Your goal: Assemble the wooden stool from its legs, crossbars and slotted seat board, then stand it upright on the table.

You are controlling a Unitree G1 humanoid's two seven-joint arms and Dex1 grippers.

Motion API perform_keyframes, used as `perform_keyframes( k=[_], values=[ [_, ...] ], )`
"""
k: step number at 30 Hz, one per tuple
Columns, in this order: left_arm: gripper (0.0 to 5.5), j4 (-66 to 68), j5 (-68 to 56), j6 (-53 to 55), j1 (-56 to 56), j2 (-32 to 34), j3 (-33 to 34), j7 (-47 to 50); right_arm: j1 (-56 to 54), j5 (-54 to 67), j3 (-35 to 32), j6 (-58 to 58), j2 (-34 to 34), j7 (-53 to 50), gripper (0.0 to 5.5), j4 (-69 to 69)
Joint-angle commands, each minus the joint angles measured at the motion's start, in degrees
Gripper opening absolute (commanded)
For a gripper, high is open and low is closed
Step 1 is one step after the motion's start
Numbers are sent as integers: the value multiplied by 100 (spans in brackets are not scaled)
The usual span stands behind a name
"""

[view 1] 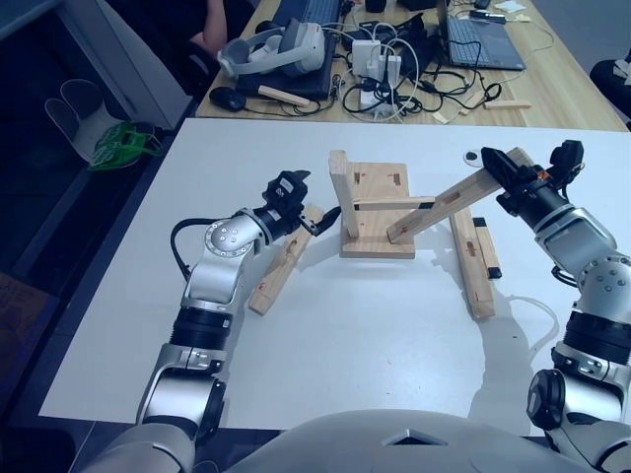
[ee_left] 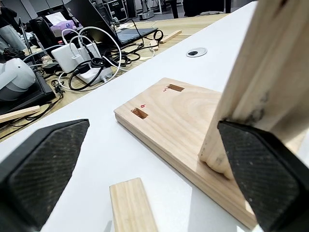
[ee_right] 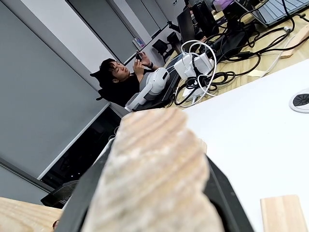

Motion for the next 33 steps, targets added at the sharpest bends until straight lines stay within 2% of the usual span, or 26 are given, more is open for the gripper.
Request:
perform_keyframes(
  k=[1,5,11,18,26,33],
  values=[
    [493,-364,-136,313,102,-20,-177,-215,-205,-308,76,-46,-233,61,98,293],
    [493,-562,-166,470,164,-3,-235,-222,-460,-612,102,-186,-521,311,98,710],
    [493,-205,89,235,-46,-14,-50,285,-744,-777,257,-262,-713,915,98,1087],
    [493,282,145,48,-405,-212,406,1136,-845,-1449,1064,-315,-901,1613,98,1250],
    [493,285,119,-21,-460,-392,484,1347,-796,-1859,1650,-451,-607,1665,98,1094],
    [493,270,120,-77,-440,-480,471,1383,-750,-2025,1870,-426,-312,1608,98,962]
  ],
)
